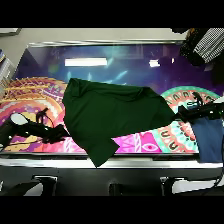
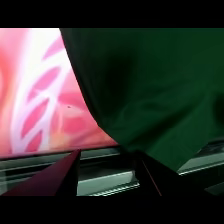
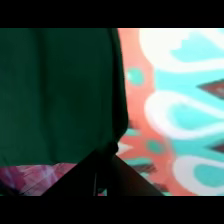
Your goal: Fold the clothes and pants, and hang the long-sleeved shirts on hangers.
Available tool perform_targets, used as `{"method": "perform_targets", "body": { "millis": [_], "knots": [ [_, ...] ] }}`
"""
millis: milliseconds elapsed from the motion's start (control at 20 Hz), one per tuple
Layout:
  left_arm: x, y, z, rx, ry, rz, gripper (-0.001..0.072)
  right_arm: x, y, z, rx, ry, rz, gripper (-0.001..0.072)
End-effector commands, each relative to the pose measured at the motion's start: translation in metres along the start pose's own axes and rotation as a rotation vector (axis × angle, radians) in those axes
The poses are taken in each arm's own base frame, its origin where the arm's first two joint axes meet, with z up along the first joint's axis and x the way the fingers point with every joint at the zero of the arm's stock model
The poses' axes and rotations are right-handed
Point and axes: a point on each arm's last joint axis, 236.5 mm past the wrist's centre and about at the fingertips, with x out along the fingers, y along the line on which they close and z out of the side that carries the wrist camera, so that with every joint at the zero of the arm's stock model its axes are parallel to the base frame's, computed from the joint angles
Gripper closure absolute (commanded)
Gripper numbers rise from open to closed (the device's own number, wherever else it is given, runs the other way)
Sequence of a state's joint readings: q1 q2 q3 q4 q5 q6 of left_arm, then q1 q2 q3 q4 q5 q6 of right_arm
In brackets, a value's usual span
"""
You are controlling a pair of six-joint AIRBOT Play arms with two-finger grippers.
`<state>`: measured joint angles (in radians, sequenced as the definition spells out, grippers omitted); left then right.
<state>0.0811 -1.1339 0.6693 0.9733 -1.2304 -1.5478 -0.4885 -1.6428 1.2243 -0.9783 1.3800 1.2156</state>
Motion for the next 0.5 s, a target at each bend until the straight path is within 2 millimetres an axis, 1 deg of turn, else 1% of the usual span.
{"method": "perform_targets", "body": {
  "millis": [0, 100, 350, 450],
  "knots": [
    [0.027, -0.005, -0.011, 0.01, 0.0, 0.001, 0.0313, -0.013, 0.016, 0.0, -0.013, -0.029, 0.023, 0.0678],
    [0.032, -0.006, -0.008, 0.0, -0.024, 0.007, 0.0313, -0.019, 0.02, 0.0, -0.019, -0.039, 0.021, 0.0678],
    [0.039, -0.002, -0.006, -0.019, -0.047, 0.012, 0.0313, -0.025, 0.026, -0.003, -0.025, -0.046, 0.023, 0.0678],
    [0.044, -0.001, -0.008, -0.02, -0.048, 0.012, 0.0313, -0.028, 0.029, -0.002, -0.031, -0.056, 0.024, 0.0678]
  ]
}}
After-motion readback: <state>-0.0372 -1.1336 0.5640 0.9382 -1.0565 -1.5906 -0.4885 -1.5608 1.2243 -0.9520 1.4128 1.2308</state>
